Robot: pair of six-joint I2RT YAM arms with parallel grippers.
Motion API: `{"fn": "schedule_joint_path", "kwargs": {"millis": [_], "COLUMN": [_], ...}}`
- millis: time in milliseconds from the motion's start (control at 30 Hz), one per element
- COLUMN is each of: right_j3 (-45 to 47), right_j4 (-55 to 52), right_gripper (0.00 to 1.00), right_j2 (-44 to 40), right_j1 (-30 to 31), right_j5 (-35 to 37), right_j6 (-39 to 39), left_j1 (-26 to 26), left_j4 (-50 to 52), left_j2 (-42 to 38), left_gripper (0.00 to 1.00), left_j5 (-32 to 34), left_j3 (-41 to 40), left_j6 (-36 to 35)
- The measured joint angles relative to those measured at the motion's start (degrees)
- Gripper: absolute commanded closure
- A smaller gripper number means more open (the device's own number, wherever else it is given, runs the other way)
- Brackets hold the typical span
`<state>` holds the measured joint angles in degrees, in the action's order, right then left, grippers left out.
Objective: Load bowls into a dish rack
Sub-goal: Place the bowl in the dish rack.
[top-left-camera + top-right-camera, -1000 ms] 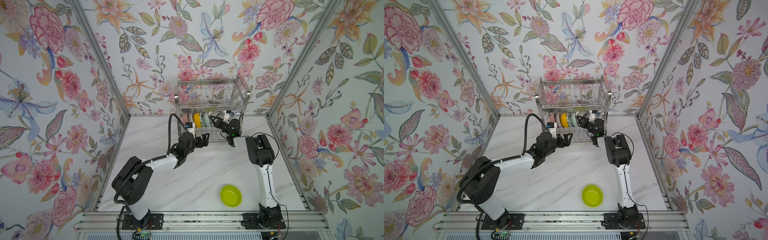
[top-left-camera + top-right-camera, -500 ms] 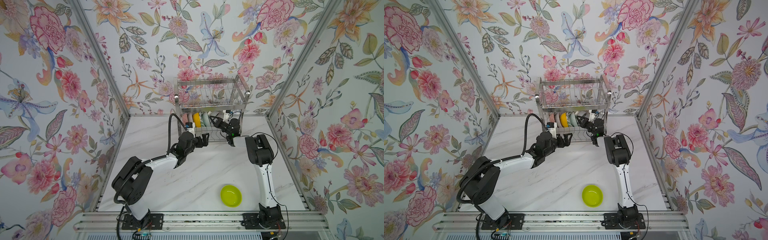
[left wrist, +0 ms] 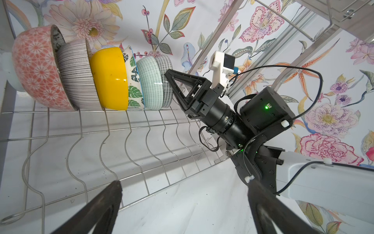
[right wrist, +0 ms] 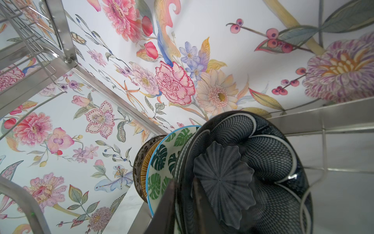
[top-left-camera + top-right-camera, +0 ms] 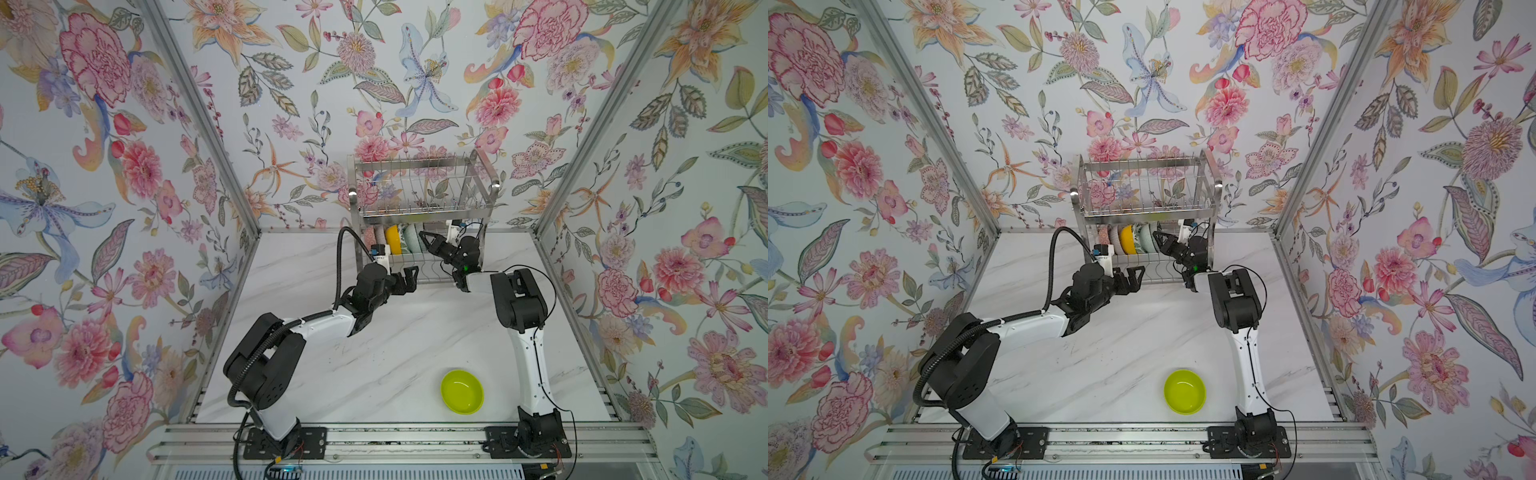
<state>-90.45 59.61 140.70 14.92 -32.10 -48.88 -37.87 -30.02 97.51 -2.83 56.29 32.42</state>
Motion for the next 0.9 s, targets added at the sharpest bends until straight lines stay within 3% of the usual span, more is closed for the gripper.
{"fn": "schedule_joint_path", "kwargs": {"millis": [367,900], "right_j3": [-0.2,5.7], "right_j4": [-1.2,-1.9], "right_gripper": [0.81,0.61], "right_j2": [0.0,-5.6], "right_j1": [0.0,0.2], "right_j5": [0.4,3.9], "right_j6": [0.6,2.6], "left_j1": [0.0,0.0], "left_j4": [0.0,0.0], "left_j2": [0.0,0.0], "left_gripper": [0.01,0.01], "left_j5": [0.0,0.0], "left_j3": [0.0,0.0], "left_j6": [0.0,0.0]}}
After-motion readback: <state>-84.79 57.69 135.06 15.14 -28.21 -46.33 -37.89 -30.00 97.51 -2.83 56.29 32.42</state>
